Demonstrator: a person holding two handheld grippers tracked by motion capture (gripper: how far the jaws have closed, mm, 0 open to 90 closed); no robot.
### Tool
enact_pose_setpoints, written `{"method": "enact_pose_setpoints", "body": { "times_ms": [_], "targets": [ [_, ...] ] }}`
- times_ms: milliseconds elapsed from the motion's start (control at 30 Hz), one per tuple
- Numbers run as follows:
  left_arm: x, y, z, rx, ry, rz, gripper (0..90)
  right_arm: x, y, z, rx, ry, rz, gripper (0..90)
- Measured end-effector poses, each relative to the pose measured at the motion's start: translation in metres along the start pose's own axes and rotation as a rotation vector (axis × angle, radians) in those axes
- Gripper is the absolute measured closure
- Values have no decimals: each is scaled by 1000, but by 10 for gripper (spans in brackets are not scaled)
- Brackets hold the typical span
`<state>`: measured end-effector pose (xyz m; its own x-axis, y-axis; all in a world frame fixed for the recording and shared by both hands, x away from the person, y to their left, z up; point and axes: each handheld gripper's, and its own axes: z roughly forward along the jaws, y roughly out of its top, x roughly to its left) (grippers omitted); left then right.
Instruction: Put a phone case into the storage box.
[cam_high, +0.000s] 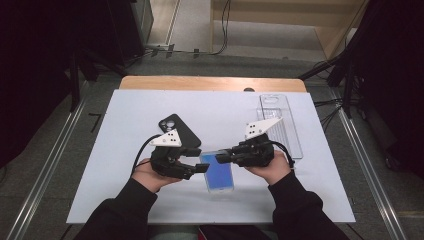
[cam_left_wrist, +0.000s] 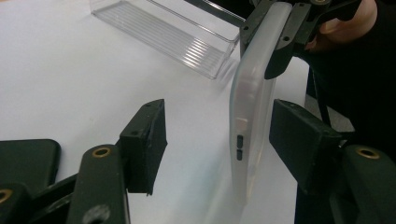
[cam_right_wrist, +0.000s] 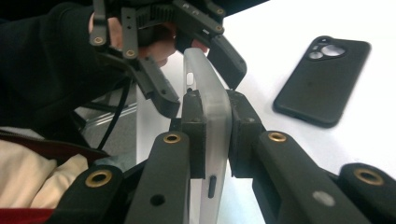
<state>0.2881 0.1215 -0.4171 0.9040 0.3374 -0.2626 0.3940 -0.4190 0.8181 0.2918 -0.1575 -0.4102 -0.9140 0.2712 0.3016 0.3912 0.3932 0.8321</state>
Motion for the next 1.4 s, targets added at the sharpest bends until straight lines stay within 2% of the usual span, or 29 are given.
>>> {"method": "enact_pose_setpoints", "body": {
  "times_ms": [133,233,300,400,433,567,633,667,700,800,833,900,1000,1067,1133,1167,1233,1267,1333,1400],
  "targets": [
    [-1,-1,-1,11,-21,21,483,1,0,2,7,13,-17,774],
    [-1,1,-2,15,-47,9,543,2,0,3,15,32,-24,774],
    [-1,2,-3,32,-71,2,599,2,0,5,25,63,-23,774],
    [-2,4,-4,31,-115,18,751,3,-1,8,41,75,-37,772],
    [-3,4,-5,20,-117,23,796,3,-1,8,41,79,-37,771],
    [-3,6,-5,13,-155,14,804,2,-1,5,22,91,-31,771],
    [-6,7,-6,22,-136,30,806,1,-1,5,24,105,-21,768],
    [-8,8,-6,17,-107,48,809,1,-1,5,31,103,-21,759],
    [-9,9,-7,11,-89,46,809,1,-1,5,31,103,-21,759],
    [-8,11,-8,14,-93,22,810,1,0,4,22,104,-3,680],
    [-8,10,-9,14,-87,20,810,1,0,3,12,101,-12,649],
    [-7,10,-13,16,-69,6,809,1,0,1,14,85,-9,642],
    [-5,12,-19,0,-51,-33,809,0,1,-5,1,49,18,560],
    [-2,12,-22,-5,-35,-65,809,1,1,-7,-25,-2,8,466],
    [1,12,-24,-8,-15,-97,808,0,0,-9,-35,-33,9,399],
    [3,12,-24,-14,11,-114,808,1,0,-10,-44,-52,13,357],
    [5,12,-25,-17,30,-142,807,1,-1,-9,-62,-77,10,303],
    [5,12,-25,-14,53,-147,807,1,-2,-9,-73,-91,9,264],
    [6,12,-25,-12,75,-156,807,1,-3,-6,-95,-119,37,240],
    [6,12,-25,-14,92,-184,807,0,-4,-4,-86,-113,72,213]
  ]
}}
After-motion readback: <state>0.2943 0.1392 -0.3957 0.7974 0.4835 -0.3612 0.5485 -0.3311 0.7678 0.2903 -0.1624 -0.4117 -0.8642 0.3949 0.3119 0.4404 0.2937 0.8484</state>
